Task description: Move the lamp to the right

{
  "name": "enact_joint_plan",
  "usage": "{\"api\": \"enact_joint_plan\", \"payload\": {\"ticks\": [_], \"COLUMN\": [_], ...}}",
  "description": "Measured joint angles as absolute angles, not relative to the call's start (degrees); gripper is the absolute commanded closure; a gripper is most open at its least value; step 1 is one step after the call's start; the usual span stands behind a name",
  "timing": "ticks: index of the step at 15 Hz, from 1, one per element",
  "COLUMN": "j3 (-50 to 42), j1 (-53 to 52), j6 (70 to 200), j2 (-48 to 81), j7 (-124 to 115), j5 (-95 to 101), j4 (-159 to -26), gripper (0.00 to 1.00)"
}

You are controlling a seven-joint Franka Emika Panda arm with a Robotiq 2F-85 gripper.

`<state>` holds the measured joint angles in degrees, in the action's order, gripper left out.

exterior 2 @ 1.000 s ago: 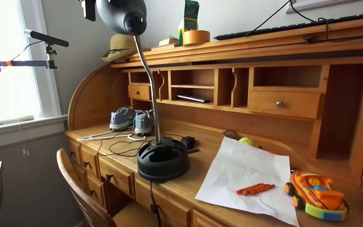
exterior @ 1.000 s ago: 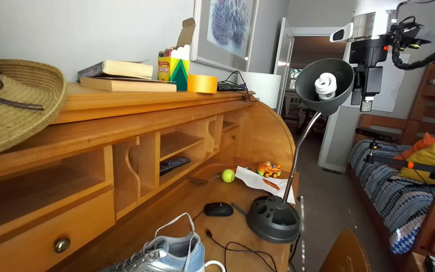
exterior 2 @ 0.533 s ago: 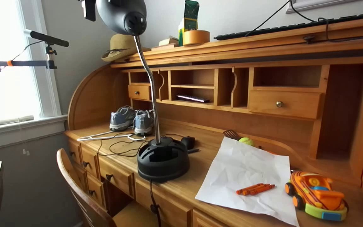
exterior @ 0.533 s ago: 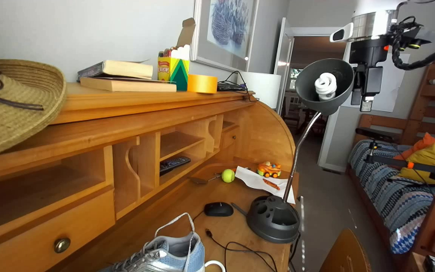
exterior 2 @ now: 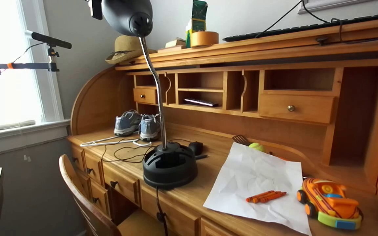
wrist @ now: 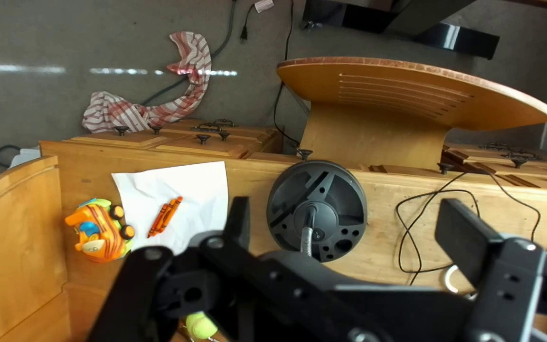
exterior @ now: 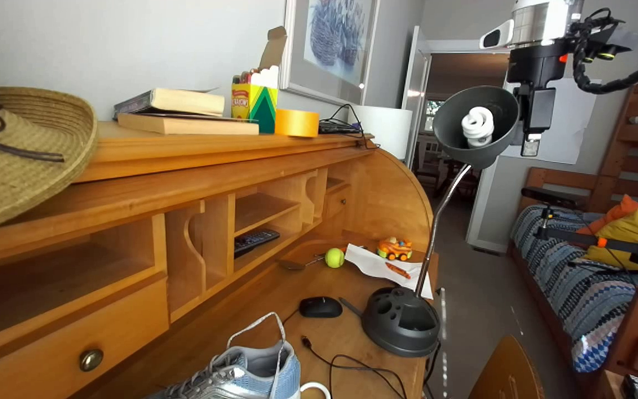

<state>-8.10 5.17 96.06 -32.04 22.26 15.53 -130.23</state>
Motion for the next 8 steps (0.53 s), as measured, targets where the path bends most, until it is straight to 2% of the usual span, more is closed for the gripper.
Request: {"api": "enact_joint_plan", "payload": {"ticks": [8], "j3": [-3.82], "j1": [4.03], "j6": [88.06], "j2": [-33.75], "j7": [16.99], "j5": [15.49], "j4": [-125.52], "gripper": [0.0]}}
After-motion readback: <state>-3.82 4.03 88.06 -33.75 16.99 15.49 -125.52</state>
